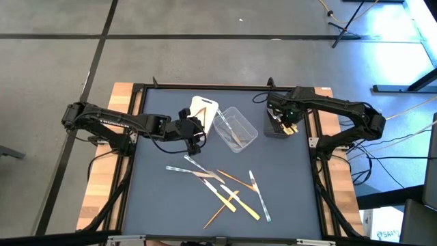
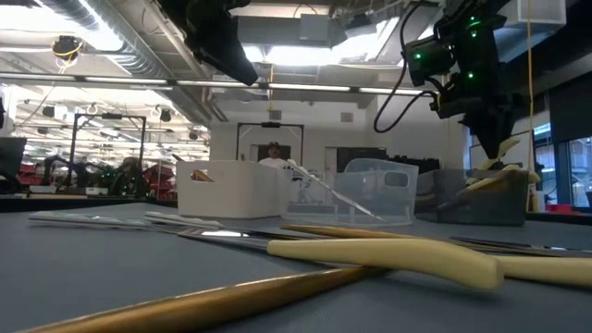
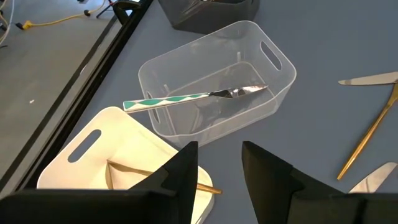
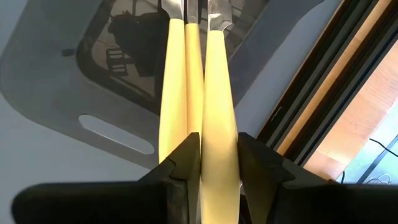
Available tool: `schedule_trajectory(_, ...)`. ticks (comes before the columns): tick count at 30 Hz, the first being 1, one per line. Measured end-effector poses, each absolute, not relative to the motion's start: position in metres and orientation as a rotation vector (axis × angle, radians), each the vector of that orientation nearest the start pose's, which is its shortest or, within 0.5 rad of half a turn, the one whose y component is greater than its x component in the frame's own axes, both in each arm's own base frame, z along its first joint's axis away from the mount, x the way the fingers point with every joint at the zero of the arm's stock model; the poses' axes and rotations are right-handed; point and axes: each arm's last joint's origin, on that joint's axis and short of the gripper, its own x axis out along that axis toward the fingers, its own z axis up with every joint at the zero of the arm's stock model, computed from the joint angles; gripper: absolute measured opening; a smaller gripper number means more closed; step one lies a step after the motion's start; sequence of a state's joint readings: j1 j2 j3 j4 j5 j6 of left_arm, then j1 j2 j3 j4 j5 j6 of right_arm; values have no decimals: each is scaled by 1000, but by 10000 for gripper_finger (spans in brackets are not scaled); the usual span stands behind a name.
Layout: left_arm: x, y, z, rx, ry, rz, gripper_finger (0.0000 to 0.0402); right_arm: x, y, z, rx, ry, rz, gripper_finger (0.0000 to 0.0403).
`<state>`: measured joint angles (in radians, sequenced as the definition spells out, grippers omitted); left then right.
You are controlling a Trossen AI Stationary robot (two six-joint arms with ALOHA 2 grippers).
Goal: Sort silverware by color (type)
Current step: Put the yellow knife into the black bin, then put the green knife into the transparent bin
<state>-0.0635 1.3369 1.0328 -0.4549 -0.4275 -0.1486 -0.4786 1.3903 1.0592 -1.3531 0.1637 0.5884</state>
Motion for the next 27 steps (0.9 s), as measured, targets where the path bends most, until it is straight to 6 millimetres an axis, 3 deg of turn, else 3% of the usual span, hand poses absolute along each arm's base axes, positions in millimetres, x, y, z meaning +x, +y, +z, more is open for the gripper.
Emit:
schedule_trajectory(13,279,-6,279,42,712,393,119,187,-102,245,695,1508,-978,152)
schedule_trajectory(22,279,-9,277,-2,747,276,119,186,-102,245,692,1503,-982,154)
schedule_trajectory(27,272,-13,270,-25,860,195,119,181,-101,252,660,1464,-1005,154)
